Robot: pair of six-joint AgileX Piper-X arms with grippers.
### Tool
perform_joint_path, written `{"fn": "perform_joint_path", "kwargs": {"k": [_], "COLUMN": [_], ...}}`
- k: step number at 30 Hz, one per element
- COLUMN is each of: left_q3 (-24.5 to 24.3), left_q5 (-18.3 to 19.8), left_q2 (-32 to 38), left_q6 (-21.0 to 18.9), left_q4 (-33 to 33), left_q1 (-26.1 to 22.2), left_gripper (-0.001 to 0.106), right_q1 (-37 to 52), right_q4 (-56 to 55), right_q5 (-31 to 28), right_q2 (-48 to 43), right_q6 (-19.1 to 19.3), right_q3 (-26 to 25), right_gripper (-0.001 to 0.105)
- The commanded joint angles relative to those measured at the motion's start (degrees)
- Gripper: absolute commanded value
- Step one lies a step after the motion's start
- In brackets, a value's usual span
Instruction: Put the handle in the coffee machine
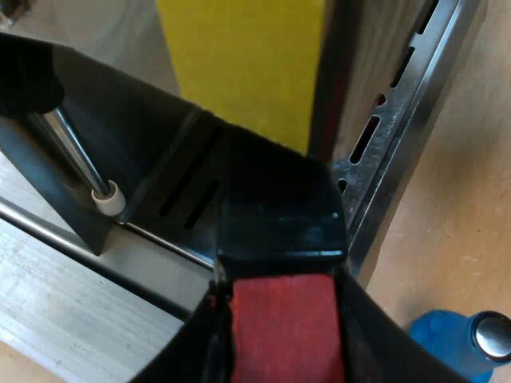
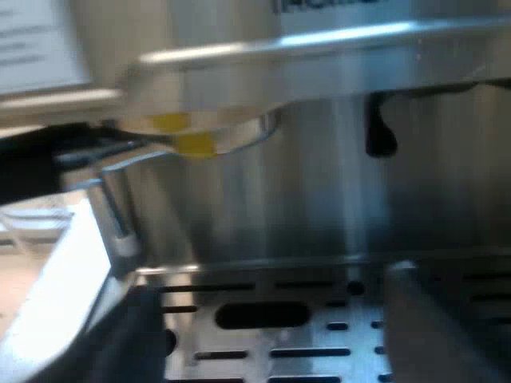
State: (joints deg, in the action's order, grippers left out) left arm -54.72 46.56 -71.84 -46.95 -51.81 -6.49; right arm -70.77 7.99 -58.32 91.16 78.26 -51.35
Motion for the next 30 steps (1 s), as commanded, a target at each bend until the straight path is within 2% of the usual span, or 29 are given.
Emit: {"fn": "perform_joint_path", "kwargs": {"k": [1, 5, 9, 11, 13, 14, 18, 26, 30], "left_q3": [-2.3, -2.3, -2.3, -2.3, -2.3, -2.3, -2.3, -2.3, -2.3], "left_q5": [11.8, 11.8, 11.8, 11.8, 11.8, 11.8, 11.8, 11.8, 11.8], "left_q2": [1.8, 1.8, 1.8, 1.8, 1.8, 1.8, 1.8, 1.8, 1.8], "left_q6": [0.6, 0.6, 0.6, 0.6, 0.6, 0.6, 0.6, 0.6, 0.6], "left_q4": [2.8, 2.8, 2.8, 2.8, 2.8, 2.8, 2.8, 2.8, 2.8], "left_q1": [-0.2, -0.2, -0.2, -0.2, -0.2, -0.2, -0.2, -0.2, -0.2], "left_gripper": [0.0, 0.0, 0.0, 0.0, 0.0, 0.0, 0.0, 0.0, 0.0], "right_q1": [0.7, 2.0, 3.2, 4.2, 4.8, 5.8, 7.7, 10.7, 10.8], "right_q4": [1.2, 7.0, 15.9, 20.2, 22.0, 23.0, 23.1, 32.5, 33.0], "right_q5": [1.9, 1.9, 2.0, 2.1, 2.4, 4.3, 10.1, 10.7, 10.8], "right_q2": [1.7, 4.8, 8.4, 10.5, 11.7, 13.0, 14.2, 15.6, 16.9], "right_q6": [0.5, 2.4, 6.9, 10.9, 13.0, 14.2, 13.4, 13.3, 16.8], "right_q3": [-0.3, -0.3, -0.3, -0.3, -0.4, -0.4, -0.5, -1.3, -2.5], "right_gripper": [0.051, 0.051, 0.051, 0.051, 0.051, 0.051, 0.051, 0.048, 0.048]}}
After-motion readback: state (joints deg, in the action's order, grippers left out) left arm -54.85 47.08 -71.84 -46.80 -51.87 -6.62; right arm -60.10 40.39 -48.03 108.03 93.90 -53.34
